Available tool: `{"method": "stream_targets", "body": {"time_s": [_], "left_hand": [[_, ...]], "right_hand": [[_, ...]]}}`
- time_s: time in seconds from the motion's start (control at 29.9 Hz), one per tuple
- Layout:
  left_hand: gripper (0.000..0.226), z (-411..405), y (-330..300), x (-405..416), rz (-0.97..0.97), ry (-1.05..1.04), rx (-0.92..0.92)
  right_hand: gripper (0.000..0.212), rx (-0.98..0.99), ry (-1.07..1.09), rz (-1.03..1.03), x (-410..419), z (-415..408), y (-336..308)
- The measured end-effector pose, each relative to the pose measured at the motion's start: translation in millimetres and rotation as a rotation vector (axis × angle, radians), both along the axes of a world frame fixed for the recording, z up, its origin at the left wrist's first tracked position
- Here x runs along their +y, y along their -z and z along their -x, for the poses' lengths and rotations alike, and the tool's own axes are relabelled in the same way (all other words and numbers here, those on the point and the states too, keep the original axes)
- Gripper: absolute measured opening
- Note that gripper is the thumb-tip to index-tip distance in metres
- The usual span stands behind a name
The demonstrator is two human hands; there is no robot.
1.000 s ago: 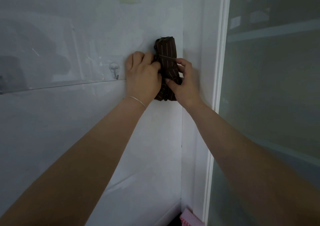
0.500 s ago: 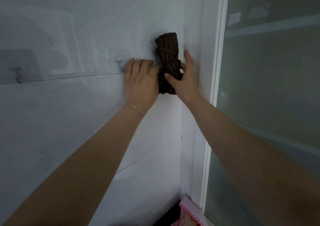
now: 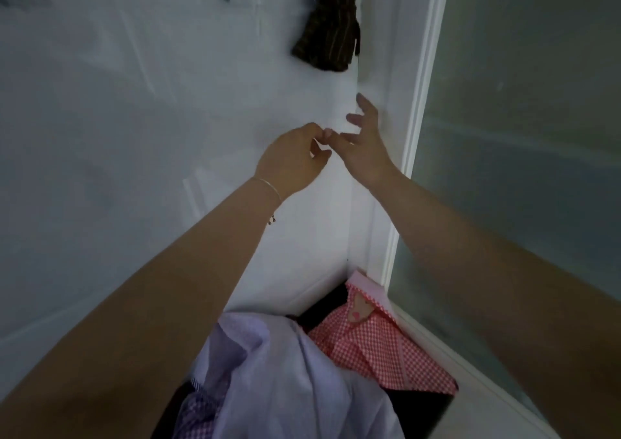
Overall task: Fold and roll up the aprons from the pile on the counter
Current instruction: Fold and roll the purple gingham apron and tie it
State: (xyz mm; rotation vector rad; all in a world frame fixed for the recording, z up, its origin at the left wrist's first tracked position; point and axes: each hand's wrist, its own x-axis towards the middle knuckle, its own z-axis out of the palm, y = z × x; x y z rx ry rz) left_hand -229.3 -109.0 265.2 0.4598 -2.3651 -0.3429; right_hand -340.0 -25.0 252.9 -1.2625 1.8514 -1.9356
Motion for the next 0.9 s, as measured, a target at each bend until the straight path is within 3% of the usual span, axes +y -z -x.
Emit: {"method": "stream_targets", "body": {"time_s": [0.2,0.3,0.37,0.44,0.5,0.57,0.64,0.67,0.74,0.84,0.9], "left_hand": [[0.023,-37.1,137.9,28.0,-0.283,-0.009,-0.493],[0.034,-58.0,202.1,46.6,-0.394,0.059,-0.708],[0.044,-73.4,242.8,56.3,-0.433,0.06,-0.801],[0.05,-90.2,276.0,63.1,-0.357,-0.011,-0.892],[0.049,-112.5,298.4,68.4,-0.254,-0.169,-0.841],[0.046,-139.1,313.6,80.4,-0.169,-0.347,-0.566],[0.049,-164.8,325.0,90.3,-0.146,-0.509,-0.323],[0.051,-174.4,329.9,91.9,-0.208,-0.578,-0.271],[0.056,-193.1,341.6,94.3,-0.443,-0.645,-0.358],[0.056,-211.6,351.1,92.6,-0.732,-0.535,-0.522],[0.051,-214.4,343.1,91.7,-0.902,-0.521,-0.436]], "right_hand": [[0.053,-0.134,-0.039,-0.453,36.8,-25.6,147.4],[0.034,-0.072,-0.052,-0.726,60.2,-30.3,211.1],[0.033,0.0,-0.157,-0.97,80.1,-41.5,248.0],[0.039,-0.058,-0.234,-1.064,99.9,-58.8,285.3],[0.061,-0.132,-0.239,-1.047,116.9,-81.3,316.4],[0.078,-0.17,-0.22,-1.027,129.2,-107.3,340.8],[0.072,-0.186,-0.172,-0.951,139.4,-134.0,354.9],[0.062,-0.187,-0.115,-0.888,143.2,-145.5,356.2],[0.052,-0.149,-0.036,-0.862,150.6,-172.6,358.8],[0.077,-0.16,0.012,-0.899,157.7,-200.7,362.3],[0.088,-0.116,0.008,-0.824,162.5,-210.6,361.7]]}}
